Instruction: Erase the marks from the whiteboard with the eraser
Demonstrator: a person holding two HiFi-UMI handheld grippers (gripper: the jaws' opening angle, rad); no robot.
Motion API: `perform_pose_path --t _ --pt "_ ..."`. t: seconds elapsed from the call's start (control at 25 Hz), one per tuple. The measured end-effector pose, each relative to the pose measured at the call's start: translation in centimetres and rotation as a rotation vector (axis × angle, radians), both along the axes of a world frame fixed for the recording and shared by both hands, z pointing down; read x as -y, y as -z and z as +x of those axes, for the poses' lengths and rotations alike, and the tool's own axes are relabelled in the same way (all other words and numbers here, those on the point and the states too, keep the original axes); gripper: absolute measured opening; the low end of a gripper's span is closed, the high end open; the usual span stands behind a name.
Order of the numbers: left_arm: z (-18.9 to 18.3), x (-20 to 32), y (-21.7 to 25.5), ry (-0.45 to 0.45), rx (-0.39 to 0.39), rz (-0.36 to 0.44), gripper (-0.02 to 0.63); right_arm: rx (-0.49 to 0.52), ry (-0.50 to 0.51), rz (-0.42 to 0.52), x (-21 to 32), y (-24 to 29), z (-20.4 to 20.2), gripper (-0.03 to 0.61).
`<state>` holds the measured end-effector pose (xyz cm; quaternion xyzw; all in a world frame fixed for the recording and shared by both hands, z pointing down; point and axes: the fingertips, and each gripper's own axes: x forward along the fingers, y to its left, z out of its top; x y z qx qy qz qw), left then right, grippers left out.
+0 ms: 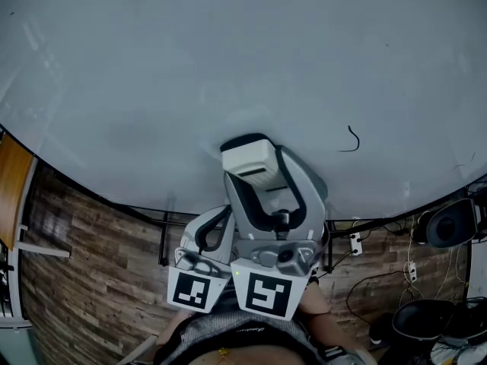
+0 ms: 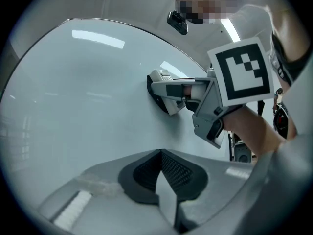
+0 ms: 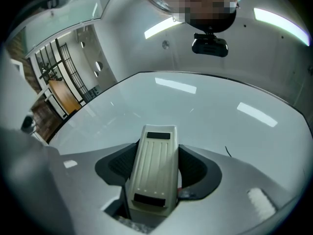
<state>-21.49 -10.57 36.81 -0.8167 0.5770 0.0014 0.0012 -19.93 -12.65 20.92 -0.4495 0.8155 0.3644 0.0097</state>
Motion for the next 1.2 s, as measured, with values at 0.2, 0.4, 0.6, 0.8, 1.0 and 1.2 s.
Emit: perform_pose_path --t 0.2,0.4,0.6,0.8,1.0,1.2 --pt "3.6 0.7 -0.3 -0.037 0.008 -0.010 0.003 0.056 -0.014 -0.055 1.2 0.3 4.6 0.270" --pt "6.8 0.6 -0.3 -0.059 0.022 -0.005 0.003 0.082 -0.011 -0.092 1.6 0.3 8.2 0.268" --pt "9.6 0.7 -0.5 -0.072 0.011 -0.008 0.003 0.077 -0.026 -0.101 2.0 0.0 11.1 0.268" --pt "12.4 1.5 -0.4 -0.077 0.027 -0.007 0.003 0.082 -0.045 -0.112 3.4 -0.1 14.8 0.268" --pt "13.3 1.1 -0.8 -0.076 0.024 -0.015 0.003 0.091 -0.086 -0.131 3.8 -0.7 17.4 0.267" --pt "14.0 0.8 -1.0 -0.080 0.027 -0.016 0.003 0.105 -0.113 -0.151 4.3 -1.2 19.2 0.267"
